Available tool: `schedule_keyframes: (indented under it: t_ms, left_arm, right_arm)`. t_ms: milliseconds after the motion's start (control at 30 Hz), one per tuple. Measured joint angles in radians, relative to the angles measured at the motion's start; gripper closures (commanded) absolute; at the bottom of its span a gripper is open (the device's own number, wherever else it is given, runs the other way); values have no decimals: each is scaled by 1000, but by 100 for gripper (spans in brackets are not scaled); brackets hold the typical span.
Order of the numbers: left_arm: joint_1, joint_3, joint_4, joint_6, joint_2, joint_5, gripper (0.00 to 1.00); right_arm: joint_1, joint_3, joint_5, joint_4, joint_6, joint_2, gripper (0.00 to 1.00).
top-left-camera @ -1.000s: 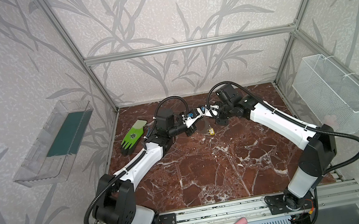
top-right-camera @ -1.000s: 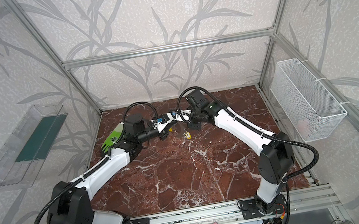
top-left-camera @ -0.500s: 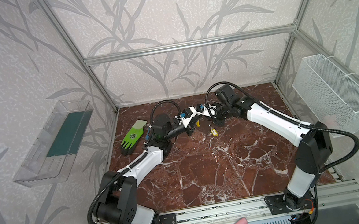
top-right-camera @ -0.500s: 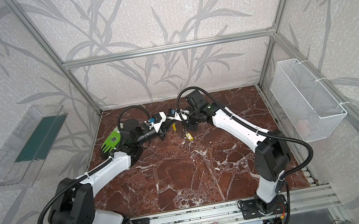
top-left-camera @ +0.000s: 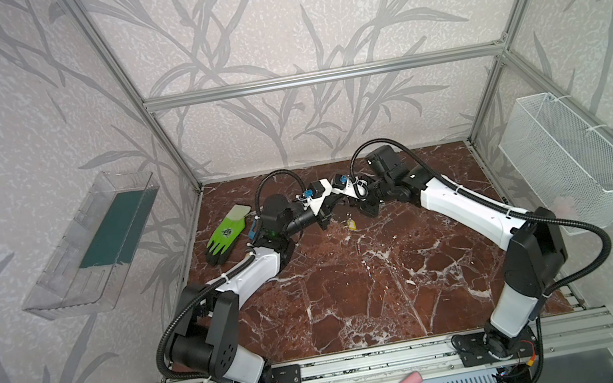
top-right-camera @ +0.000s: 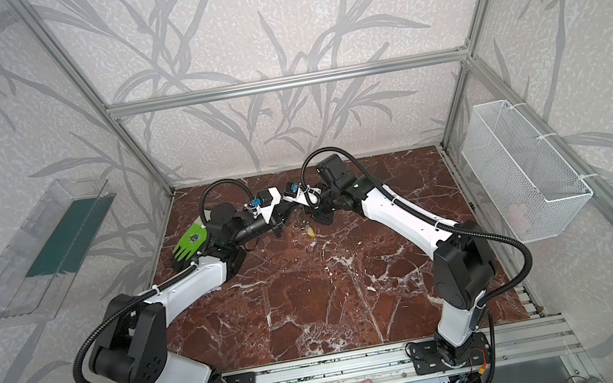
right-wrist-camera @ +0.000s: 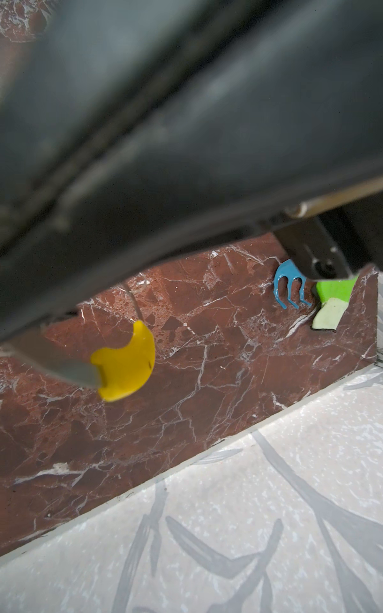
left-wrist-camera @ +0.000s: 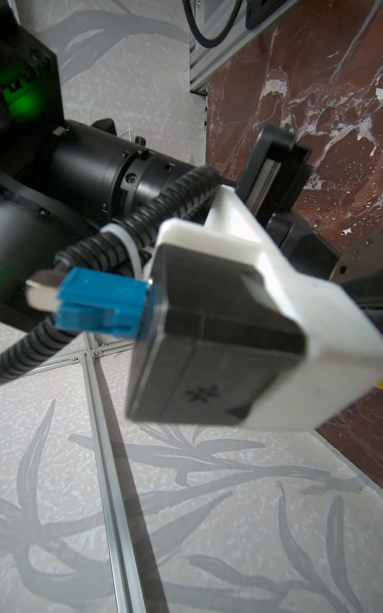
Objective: Put the keys on the keyring
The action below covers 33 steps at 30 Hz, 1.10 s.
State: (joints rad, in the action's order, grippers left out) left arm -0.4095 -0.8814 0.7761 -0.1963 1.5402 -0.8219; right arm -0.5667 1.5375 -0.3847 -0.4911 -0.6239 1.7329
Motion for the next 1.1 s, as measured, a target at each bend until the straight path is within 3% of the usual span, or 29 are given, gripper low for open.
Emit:
schedule_keyframes:
  t_ms: [433,1100]
  left_arm:
    - [-1,-18,-240,-198,-23,72,100]
    - [-22,-47,-295,-266,-30,91,100]
  right_arm:
    - [11,31,121,-112,-50,-19,100]
    - [-35,148,300,-241,-162,7,98]
